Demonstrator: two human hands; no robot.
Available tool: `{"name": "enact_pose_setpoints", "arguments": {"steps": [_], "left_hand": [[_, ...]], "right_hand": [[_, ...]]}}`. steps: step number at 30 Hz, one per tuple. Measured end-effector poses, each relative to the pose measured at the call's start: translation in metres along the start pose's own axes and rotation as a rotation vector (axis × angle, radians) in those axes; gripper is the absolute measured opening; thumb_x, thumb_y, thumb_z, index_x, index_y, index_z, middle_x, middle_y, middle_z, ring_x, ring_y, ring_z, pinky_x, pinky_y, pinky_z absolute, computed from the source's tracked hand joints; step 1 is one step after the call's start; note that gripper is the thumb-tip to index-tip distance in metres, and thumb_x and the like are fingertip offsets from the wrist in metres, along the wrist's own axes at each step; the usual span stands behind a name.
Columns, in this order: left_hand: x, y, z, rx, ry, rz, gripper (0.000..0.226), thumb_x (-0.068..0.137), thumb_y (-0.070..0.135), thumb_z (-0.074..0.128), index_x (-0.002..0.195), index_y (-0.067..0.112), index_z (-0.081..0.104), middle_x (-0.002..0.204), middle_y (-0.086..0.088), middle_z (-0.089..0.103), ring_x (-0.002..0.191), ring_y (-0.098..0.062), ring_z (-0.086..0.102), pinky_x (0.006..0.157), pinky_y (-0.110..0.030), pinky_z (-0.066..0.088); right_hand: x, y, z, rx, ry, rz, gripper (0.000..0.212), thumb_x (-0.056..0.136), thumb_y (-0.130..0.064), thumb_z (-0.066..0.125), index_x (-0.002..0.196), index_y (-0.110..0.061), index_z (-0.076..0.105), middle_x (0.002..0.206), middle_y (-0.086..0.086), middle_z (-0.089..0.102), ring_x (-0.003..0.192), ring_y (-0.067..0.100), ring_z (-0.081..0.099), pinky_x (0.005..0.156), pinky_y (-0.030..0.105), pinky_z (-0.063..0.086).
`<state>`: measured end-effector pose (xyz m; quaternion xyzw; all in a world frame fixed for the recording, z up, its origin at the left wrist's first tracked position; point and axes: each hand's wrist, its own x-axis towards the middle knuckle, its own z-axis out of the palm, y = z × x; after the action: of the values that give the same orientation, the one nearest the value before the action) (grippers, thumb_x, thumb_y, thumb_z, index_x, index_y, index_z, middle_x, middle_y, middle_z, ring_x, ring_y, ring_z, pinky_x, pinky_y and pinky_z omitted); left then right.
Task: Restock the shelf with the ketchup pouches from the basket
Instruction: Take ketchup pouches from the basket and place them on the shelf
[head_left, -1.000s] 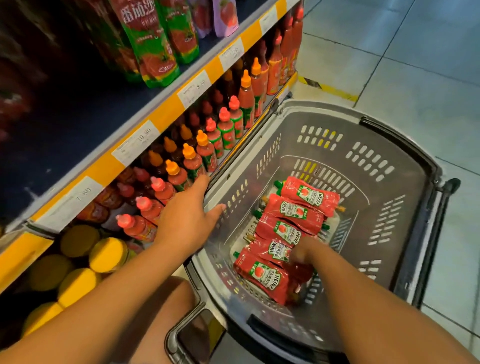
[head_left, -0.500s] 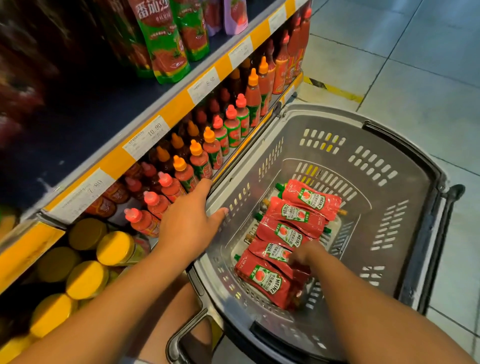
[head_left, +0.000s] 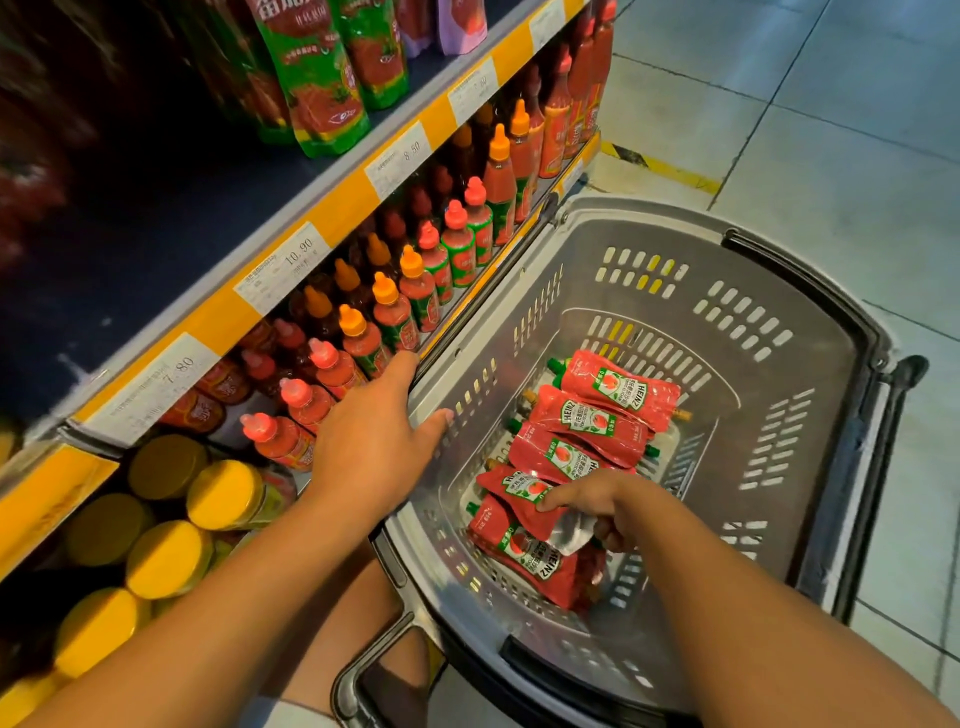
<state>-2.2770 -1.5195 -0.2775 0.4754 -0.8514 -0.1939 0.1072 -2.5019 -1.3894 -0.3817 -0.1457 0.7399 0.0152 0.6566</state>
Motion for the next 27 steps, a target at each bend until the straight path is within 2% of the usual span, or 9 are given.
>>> {"name": "enact_pose_setpoints", "arguments": {"steps": [2,4,5,9,14,17,20,23,27], "left_hand": [[-0.001,0.0,0.0,0.019,0.001,0.008,0.041,0.093,0.05,0.068,0.12,0.029,0.045,0.089,-0.001,0.071,0.077,-0.033,0.066,0.06,-0.047,0.056],[-0.001,0.002,0.001,0.049,-0.004,0.018,0.04,0.094,0.05,0.065,0.12,0.028,0.045,0.095,0.0,0.07,0.081,-0.033,0.067,0.061,-0.047,0.056],[-0.002,0.003,0.0,0.052,0.002,0.03,0.039,0.095,0.05,0.064,0.12,0.027,0.045,0.1,0.001,0.068,0.085,-0.032,0.066,0.063,-0.047,0.056],[-0.004,0.004,-0.004,-0.043,0.057,0.147,0.044,0.097,0.042,0.064,0.133,0.02,0.05,0.118,-0.001,0.053,0.11,-0.028,0.055,0.084,-0.05,0.051],[-0.014,0.03,-0.016,-0.271,0.154,0.321,0.011,0.091,0.012,0.064,0.101,0.014,0.067,0.101,0.002,0.061,0.097,-0.022,0.059,0.082,-0.039,0.047],[-0.019,0.063,-0.008,-0.412,-0.319,0.348,0.018,0.084,0.009,0.056,0.075,0.021,0.065,0.072,0.007,0.065,0.068,-0.013,0.061,0.064,-0.034,0.049],[-0.02,0.085,0.03,-0.04,-0.819,0.474,0.016,0.093,0.015,0.054,0.082,0.015,0.066,0.078,-0.001,0.069,0.074,-0.021,0.066,0.069,-0.038,0.054],[-0.017,0.105,0.071,0.255,-1.053,0.498,0.02,0.098,0.018,0.054,0.105,0.01,0.071,0.105,-0.013,0.072,0.096,-0.033,0.068,0.084,-0.041,0.057],[-0.007,0.121,0.131,0.511,-1.195,0.51,0.026,0.098,0.006,0.057,0.117,-0.006,0.068,0.116,-0.022,0.07,0.104,-0.037,0.07,0.084,-0.042,0.057]], "right_hand": [[-0.014,-0.004,-0.001,-0.014,0.015,-0.095,0.043,0.102,-0.04,0.063,0.071,-0.011,0.063,0.047,-0.003,0.062,0.045,0.008,0.052,0.058,0.022,0.049],[-0.021,-0.003,-0.004,0.007,0.069,-0.152,0.04,0.095,-0.04,0.071,0.067,-0.013,0.064,0.068,0.004,0.07,0.071,0.017,0.06,0.087,0.034,0.052],[-0.027,-0.002,-0.006,0.031,0.086,-0.172,0.037,0.091,-0.04,0.075,0.068,-0.013,0.065,0.077,0.008,0.069,0.074,0.019,0.059,0.089,0.036,0.051],[-0.075,-0.002,-0.022,0.049,0.081,-0.19,0.033,0.094,-0.033,0.074,0.071,-0.012,0.067,0.047,-0.003,0.057,0.039,0.006,0.047,0.039,0.017,0.04],[-0.142,0.014,-0.049,0.257,0.177,-0.227,0.03,0.079,-0.038,0.087,0.075,-0.017,0.066,0.051,0.0,0.047,0.046,0.013,0.027,0.048,0.023,0.024],[-0.193,0.026,-0.061,0.437,0.311,-0.355,0.036,0.07,-0.044,0.088,0.078,-0.016,0.066,0.064,0.009,0.06,0.042,0.011,0.029,0.045,0.022,0.025],[-0.236,0.034,-0.056,0.572,0.393,-0.481,0.046,0.066,-0.048,0.085,0.095,-0.017,0.067,0.089,0.022,0.073,0.048,0.013,0.027,0.045,0.022,0.021],[-0.258,0.04,-0.034,0.745,0.383,-0.606,0.021,0.091,-0.029,0.074,0.081,-0.017,0.06,0.069,0.01,0.073,0.052,0.013,0.025,0.049,0.026,0.017],[-0.251,0.052,-0.017,0.91,0.444,-0.666,0.016,0.092,-0.024,0.075,0.084,-0.018,0.063,0.063,0.001,0.062,0.039,0.007,0.034,0.041,0.023,0.024]]}}
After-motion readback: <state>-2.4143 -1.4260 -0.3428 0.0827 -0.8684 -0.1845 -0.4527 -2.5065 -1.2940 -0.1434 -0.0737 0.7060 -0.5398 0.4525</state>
